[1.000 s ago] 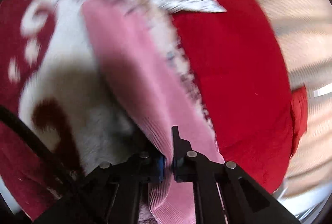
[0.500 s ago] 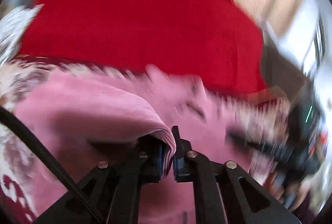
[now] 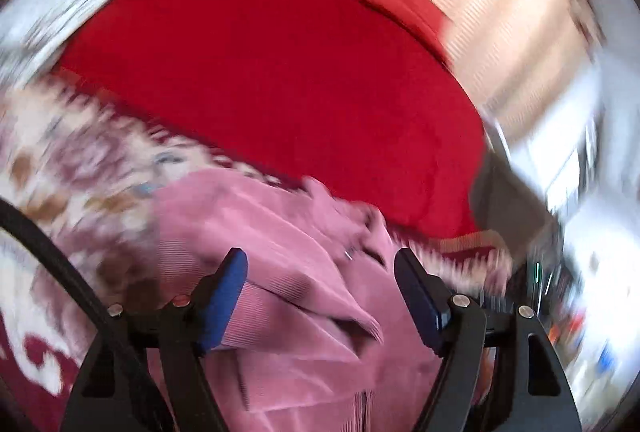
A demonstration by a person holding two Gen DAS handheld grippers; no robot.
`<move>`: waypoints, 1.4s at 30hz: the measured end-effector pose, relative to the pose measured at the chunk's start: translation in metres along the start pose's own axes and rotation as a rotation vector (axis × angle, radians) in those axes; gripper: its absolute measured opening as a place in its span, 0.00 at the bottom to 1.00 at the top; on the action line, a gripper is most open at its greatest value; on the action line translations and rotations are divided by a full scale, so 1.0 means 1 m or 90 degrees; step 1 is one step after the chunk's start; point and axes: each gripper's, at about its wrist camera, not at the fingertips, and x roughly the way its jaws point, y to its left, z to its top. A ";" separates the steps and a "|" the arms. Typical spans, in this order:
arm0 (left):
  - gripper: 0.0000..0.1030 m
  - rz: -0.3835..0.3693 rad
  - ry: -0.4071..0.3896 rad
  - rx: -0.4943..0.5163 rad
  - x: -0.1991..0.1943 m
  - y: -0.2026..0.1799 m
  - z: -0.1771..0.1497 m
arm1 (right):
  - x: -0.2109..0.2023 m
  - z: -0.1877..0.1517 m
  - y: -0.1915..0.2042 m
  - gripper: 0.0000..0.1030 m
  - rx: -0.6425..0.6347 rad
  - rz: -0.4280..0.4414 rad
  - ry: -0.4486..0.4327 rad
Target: Fold large clothes
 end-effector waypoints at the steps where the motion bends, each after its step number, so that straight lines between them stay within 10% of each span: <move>1: 0.73 0.002 -0.004 -0.023 0.000 0.010 0.002 | 0.002 -0.002 0.004 0.44 -0.011 0.003 0.004; 7: 0.47 0.061 0.043 -0.029 0.031 0.014 -0.002 | 0.034 -0.018 0.016 0.43 -0.056 -0.022 0.081; 18: 0.45 0.051 0.047 -0.111 0.059 0.021 -0.015 | 0.027 -0.017 0.012 0.43 -0.046 -0.010 0.087; 20: 0.14 0.052 0.043 -0.084 0.061 0.010 -0.015 | 0.024 -0.016 0.011 0.43 -0.047 -0.010 0.084; 29: 0.05 -0.001 0.022 0.113 0.068 -0.080 -0.034 | -0.004 0.000 -0.007 0.43 0.000 -0.013 0.006; 34: 0.06 0.018 0.030 0.183 0.074 -0.117 -0.043 | -0.019 0.009 -0.017 0.44 0.017 -0.010 -0.031; 38: 0.63 0.086 0.015 0.112 0.059 -0.085 -0.028 | -0.023 0.009 -0.021 0.44 0.010 -0.014 -0.025; 42: 0.69 0.158 -0.051 0.048 0.025 -0.040 -0.012 | -0.021 0.009 -0.016 0.46 0.009 0.025 -0.012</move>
